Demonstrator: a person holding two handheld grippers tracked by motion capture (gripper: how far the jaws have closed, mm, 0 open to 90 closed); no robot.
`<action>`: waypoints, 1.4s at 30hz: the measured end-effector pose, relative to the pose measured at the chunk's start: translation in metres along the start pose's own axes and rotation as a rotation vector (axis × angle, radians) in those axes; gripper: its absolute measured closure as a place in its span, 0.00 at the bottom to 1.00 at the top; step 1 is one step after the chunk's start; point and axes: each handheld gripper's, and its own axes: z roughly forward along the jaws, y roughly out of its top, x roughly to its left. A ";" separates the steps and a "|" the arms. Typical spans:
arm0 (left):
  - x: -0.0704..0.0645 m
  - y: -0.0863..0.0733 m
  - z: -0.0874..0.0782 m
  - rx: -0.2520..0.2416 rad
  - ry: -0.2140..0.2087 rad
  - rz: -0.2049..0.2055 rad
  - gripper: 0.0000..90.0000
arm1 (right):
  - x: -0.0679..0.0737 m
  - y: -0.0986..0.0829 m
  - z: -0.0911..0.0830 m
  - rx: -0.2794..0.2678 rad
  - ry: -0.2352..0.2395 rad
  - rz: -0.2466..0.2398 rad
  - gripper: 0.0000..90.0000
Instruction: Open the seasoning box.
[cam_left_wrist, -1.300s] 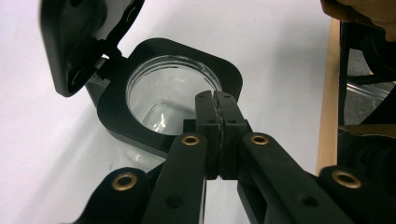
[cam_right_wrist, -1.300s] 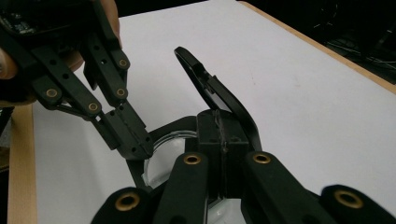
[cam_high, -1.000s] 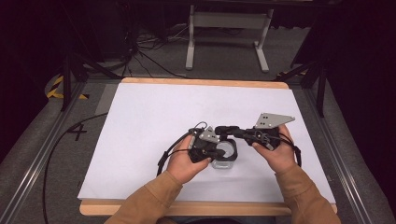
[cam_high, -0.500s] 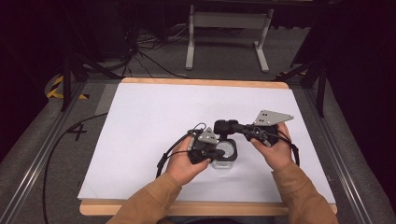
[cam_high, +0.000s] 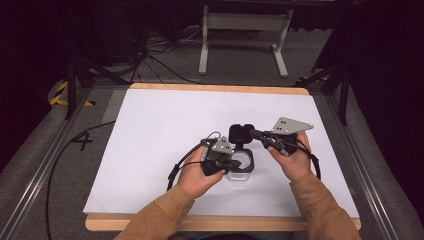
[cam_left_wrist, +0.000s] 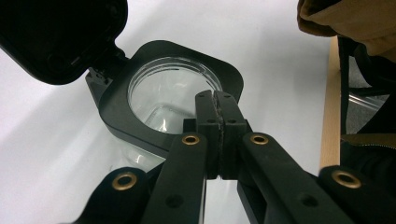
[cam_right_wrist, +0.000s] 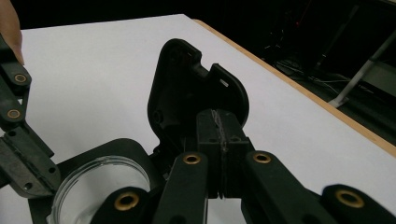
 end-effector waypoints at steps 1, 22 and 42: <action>0.000 0.000 0.000 -0.001 0.001 0.001 1.00 | 0.000 0.000 0.000 -0.001 0.002 0.007 1.00; 0.000 0.006 -0.030 -0.040 0.023 -0.034 0.89 | -0.002 0.007 -0.024 -0.028 0.030 0.025 0.82; 0.078 -0.042 -0.095 -0.056 0.283 -0.185 0.61 | -0.052 -0.026 -0.042 0.118 -0.088 0.191 0.49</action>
